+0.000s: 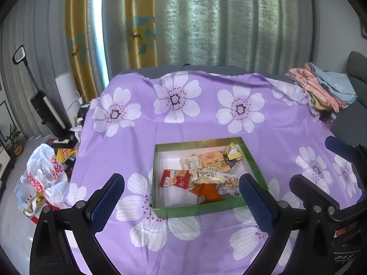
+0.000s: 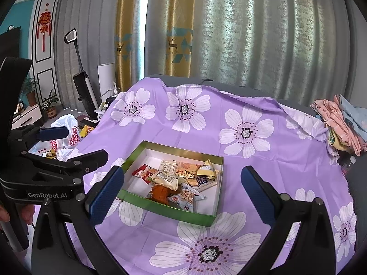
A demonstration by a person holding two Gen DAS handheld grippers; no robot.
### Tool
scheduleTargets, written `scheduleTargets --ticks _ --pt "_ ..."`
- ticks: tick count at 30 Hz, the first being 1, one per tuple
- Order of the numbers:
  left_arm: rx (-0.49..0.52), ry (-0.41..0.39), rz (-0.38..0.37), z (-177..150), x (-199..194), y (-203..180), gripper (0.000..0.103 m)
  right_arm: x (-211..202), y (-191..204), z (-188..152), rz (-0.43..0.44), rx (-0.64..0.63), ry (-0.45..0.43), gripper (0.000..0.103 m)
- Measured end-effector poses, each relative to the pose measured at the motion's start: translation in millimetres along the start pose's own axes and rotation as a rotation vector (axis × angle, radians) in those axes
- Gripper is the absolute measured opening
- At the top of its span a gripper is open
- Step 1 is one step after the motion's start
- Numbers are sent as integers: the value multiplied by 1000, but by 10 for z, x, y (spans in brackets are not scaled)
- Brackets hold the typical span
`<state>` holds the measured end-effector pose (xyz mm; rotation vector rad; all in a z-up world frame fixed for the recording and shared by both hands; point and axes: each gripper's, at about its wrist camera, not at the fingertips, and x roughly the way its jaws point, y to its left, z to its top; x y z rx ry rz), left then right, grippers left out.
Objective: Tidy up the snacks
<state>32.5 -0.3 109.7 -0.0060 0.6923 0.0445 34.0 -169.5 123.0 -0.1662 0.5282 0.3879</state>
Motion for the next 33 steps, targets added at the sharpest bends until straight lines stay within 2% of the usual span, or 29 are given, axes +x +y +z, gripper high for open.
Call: scheduleTargets --ticks 33 --pt "2 2 0 45 1 -34 100 41 -23 25 4 14 2 102"
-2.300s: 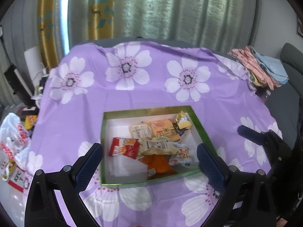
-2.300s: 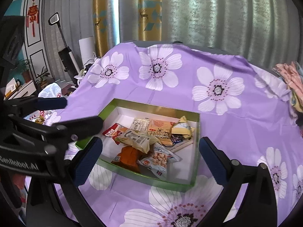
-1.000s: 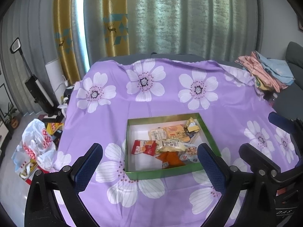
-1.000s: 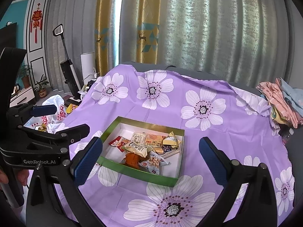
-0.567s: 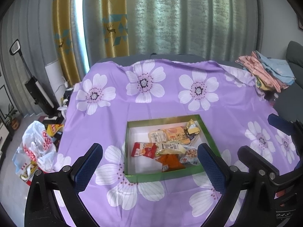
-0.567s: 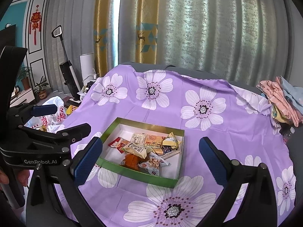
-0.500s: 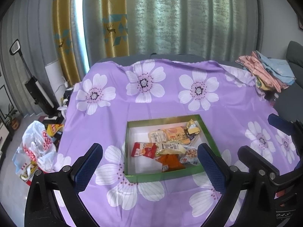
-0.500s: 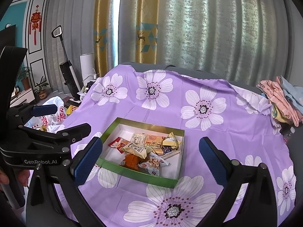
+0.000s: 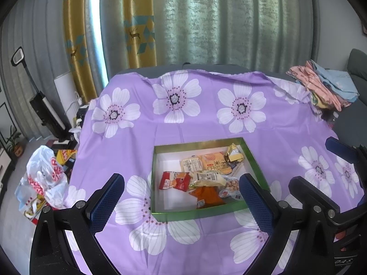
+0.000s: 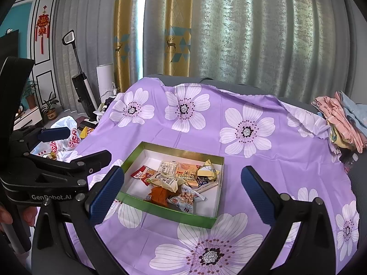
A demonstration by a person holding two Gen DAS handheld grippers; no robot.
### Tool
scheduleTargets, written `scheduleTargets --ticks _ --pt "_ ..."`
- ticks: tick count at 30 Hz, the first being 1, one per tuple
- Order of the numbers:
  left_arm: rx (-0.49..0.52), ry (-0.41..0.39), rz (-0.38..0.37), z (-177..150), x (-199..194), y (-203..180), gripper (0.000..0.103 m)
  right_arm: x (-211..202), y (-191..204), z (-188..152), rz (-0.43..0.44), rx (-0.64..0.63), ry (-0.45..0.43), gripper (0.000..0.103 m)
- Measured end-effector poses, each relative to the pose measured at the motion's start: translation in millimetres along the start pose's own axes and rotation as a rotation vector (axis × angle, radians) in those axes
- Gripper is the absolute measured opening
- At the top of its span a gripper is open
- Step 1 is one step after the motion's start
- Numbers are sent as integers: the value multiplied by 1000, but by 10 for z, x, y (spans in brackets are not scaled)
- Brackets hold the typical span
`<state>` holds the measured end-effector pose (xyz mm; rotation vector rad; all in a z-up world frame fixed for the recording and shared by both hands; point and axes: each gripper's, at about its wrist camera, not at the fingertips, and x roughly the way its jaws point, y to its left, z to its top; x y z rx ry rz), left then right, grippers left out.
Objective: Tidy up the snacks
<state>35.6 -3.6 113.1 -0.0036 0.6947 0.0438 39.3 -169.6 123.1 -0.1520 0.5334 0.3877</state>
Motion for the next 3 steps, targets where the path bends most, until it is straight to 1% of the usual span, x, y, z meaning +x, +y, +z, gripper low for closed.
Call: scheduleTargets --ticks 3 --pt "0 -2 1 -1 0 -5 100 -1 0 0 0 0 0 102"
